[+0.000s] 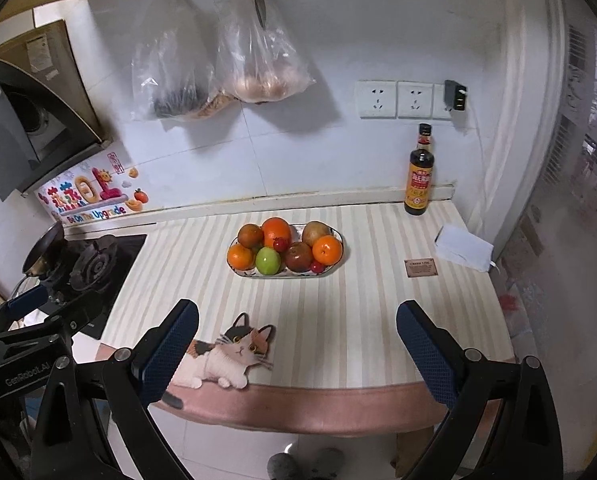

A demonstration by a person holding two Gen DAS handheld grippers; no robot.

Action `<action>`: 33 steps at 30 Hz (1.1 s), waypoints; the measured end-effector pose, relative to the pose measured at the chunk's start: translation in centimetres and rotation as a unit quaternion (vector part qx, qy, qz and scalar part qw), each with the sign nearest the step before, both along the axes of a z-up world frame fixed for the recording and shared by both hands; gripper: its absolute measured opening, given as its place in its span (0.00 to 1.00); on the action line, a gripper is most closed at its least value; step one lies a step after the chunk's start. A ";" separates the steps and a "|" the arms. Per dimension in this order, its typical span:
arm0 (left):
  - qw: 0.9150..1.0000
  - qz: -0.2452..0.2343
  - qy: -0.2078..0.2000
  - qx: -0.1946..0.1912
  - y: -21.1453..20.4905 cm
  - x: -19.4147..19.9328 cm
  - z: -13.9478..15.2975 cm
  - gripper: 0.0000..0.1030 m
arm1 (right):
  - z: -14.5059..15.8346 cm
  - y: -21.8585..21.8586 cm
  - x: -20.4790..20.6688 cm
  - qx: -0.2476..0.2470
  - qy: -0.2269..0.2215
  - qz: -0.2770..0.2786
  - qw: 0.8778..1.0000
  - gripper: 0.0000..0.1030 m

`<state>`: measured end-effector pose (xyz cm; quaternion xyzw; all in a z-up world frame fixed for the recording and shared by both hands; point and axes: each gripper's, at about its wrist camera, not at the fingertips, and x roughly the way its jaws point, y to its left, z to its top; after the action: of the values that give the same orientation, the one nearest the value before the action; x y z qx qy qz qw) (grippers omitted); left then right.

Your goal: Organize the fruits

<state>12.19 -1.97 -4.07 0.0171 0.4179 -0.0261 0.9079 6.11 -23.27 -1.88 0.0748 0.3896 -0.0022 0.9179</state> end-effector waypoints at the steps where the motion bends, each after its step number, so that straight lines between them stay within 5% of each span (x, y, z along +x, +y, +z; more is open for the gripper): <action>1: 1.000 0.002 0.002 0.002 -0.1 0.5 -0.2 1.00 | -0.2 -0.1 0.8 0.001 0.003 0.000 1.000 0.98; 14: 0.999 0.008 0.042 0.021 -0.3 8.0 -2.9 1.00 | -3.8 -0.3 10.2 0.008 0.059 0.022 0.998 0.98; 33: 0.998 -0.004 0.067 0.015 -0.6 9.7 -4.0 1.00 | -4.8 0.3 12.2 0.004 0.089 0.032 0.996 0.98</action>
<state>21.87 -2.55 -8.09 0.0311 0.4781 -0.0245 0.8774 18.31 -22.93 -6.72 0.0652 0.4715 0.0218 0.8792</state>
